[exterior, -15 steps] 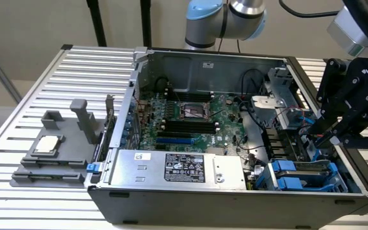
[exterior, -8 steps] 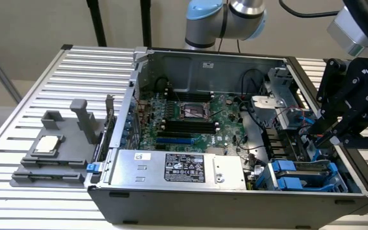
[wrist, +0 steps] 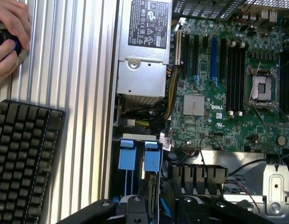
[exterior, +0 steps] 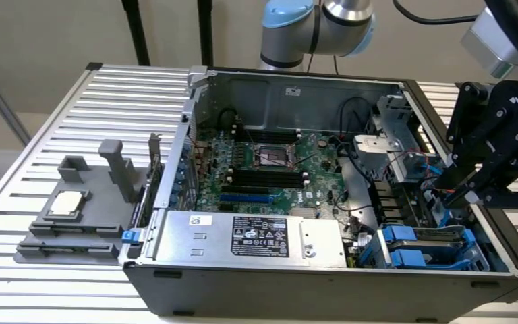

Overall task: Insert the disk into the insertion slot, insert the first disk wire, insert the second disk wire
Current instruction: 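Insert the first disk wire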

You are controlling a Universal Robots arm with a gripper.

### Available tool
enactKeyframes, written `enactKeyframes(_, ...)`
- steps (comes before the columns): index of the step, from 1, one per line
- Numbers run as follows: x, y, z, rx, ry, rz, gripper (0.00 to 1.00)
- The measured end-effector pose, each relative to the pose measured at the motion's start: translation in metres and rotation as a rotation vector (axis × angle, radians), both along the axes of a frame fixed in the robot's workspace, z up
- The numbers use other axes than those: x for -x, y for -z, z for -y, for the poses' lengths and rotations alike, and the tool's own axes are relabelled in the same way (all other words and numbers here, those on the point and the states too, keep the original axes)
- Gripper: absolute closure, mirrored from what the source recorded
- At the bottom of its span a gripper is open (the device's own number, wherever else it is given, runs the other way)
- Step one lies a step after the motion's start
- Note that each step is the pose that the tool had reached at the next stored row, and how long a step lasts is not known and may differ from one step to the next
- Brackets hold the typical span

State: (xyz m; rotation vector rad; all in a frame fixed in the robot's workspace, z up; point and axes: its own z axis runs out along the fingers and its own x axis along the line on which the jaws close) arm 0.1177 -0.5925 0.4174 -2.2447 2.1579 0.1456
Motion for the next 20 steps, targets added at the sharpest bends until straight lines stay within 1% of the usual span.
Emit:
enactKeyframes(1,-0.001,0.0,-0.0016,0.0004,0.0,0.0,0.69)
enactKeyframes(4,-0.005,0.0,-0.0091,0.0035,0.0,0.0,0.69)
enactKeyframes(6,-0.009,0.0,-0.0145,0.0072,0.0,0.0,0.69)
enactKeyframes(8,-0.012,-0.0001,-0.0199,0.0132,0.0,0.0,0.69)
enactKeyframes(14,-0.022,0.0002,-0.0372,0.0338,0.0,0.0,0.69)
enactKeyframes(18,-0.027,0.0028,-0.0488,0.0539,0.0,0.0001,0.69)
enactKeyframes(20,-0.028,0.0046,-0.0543,0.0635,0.0,0.0,0.67)
